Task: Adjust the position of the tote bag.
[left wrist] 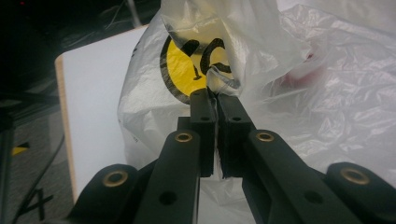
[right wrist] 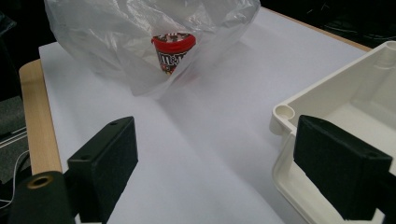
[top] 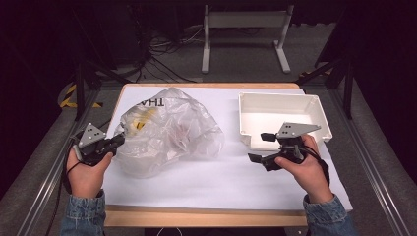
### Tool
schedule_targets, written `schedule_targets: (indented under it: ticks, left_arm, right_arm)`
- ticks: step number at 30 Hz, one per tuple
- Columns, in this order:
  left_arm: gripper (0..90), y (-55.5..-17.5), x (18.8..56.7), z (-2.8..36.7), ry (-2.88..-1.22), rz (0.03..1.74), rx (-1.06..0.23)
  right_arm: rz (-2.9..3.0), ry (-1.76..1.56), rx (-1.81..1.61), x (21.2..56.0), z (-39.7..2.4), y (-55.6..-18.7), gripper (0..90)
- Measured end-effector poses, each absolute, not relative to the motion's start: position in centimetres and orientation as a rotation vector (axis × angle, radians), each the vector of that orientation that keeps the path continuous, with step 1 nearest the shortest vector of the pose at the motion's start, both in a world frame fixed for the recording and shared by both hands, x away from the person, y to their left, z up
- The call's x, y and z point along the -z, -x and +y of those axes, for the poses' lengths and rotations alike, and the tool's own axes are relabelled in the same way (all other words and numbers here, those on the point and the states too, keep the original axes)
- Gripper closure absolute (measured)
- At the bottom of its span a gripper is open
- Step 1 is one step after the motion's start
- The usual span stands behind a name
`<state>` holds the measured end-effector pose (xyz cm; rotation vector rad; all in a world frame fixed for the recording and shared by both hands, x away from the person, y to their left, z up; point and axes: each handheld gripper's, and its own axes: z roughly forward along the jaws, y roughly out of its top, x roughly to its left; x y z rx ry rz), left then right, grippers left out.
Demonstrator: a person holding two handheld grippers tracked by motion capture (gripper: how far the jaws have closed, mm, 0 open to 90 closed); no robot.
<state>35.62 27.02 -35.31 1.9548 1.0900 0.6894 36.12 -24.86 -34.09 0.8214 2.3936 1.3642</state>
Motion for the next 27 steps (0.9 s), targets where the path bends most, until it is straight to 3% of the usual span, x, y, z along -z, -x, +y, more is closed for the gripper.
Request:
schedule_targets:
  ticks: [3, 14, 19, 27]
  left_arm:
    - [85.6, -35.7, 35.3, 27.0, -1.985, 1.113, -0.726]
    - [84.5, -35.4, 35.2, 27.5, -1.962, 1.115, -0.675]
    - [84.2, -34.8, 35.0, 27.5, -1.955, 1.090, -0.668]
    - [83.9, -33.9, 34.6, 27.8, -1.933, 1.069, -0.673]
  right_arm:
    - [2.395, -0.827, -1.363, 34.1, -24.9, -36.1, 13.7]
    - [2.365, -0.802, -1.442, 33.9, -23.6, -36.1, 9.9]
    - [2.342, -0.713, -1.449, 33.5, -21.3, -36.4, 5.3]
    - [2.440, -0.488, -1.453, 32.4, -16.3, -36.8, 5.1]
